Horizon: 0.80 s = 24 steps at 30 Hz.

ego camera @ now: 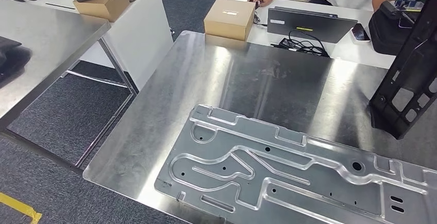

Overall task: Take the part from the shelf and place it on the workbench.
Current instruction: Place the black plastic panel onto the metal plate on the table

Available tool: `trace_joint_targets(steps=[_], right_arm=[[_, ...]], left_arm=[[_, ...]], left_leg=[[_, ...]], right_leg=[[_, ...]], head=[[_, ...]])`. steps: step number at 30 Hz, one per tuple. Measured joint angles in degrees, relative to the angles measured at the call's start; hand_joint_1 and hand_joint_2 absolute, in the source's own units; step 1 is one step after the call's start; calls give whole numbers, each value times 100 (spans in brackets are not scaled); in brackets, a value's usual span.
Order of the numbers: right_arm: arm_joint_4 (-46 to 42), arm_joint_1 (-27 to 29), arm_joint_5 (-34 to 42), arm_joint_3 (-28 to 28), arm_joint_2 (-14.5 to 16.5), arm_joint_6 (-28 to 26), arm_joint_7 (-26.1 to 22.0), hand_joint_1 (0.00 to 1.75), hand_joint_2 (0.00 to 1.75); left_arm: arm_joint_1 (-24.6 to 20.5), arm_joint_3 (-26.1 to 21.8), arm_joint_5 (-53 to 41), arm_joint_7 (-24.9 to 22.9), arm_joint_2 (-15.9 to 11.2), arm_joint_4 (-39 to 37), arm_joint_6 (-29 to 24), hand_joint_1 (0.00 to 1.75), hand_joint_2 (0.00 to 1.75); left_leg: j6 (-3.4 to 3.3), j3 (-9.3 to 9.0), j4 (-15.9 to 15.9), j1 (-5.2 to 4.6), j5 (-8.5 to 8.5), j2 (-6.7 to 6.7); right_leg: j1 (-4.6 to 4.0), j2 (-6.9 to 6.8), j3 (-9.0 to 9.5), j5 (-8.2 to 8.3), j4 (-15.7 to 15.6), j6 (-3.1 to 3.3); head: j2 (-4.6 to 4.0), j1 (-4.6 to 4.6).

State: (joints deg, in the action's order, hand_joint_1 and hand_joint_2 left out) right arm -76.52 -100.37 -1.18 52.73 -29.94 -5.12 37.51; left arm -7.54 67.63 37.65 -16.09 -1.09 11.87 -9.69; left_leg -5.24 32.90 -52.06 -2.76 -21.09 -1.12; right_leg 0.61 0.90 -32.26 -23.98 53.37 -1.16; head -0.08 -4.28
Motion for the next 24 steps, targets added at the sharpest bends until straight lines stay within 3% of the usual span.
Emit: trace_joint_targets(steps=[8, 18, 24], right_arm=[[-157, 179, 147, 4, -167, 351, -29, 175, 175], [-291, 379, 351, 55, -304, 615, -61, 175, 175], [-339, 477, 409, 97, -353, 619, -46, 175, 175]], left_arm=[[15, -39, 208, 986, -4, 0, -140, 0, 175], [17, -153, 172, 1532, -4, 0, -144, 0, 175], [16, -153, 144, 1567, -2, 0, -63, 0, 175]], left_leg=[[-20, -4, 16, 2, 5, 0], [-20, -4, 6, 10, 5, -1], [-22, -5, 20, 22, 4, -1]], right_leg=[[2, 8, -12, 0, 0, 0], [4, 15, -33, -1, 0, 0], [-9, 18, -28, -1, 0, 1]], head=[[0, 0], [-1, 0], [-1, 0]])
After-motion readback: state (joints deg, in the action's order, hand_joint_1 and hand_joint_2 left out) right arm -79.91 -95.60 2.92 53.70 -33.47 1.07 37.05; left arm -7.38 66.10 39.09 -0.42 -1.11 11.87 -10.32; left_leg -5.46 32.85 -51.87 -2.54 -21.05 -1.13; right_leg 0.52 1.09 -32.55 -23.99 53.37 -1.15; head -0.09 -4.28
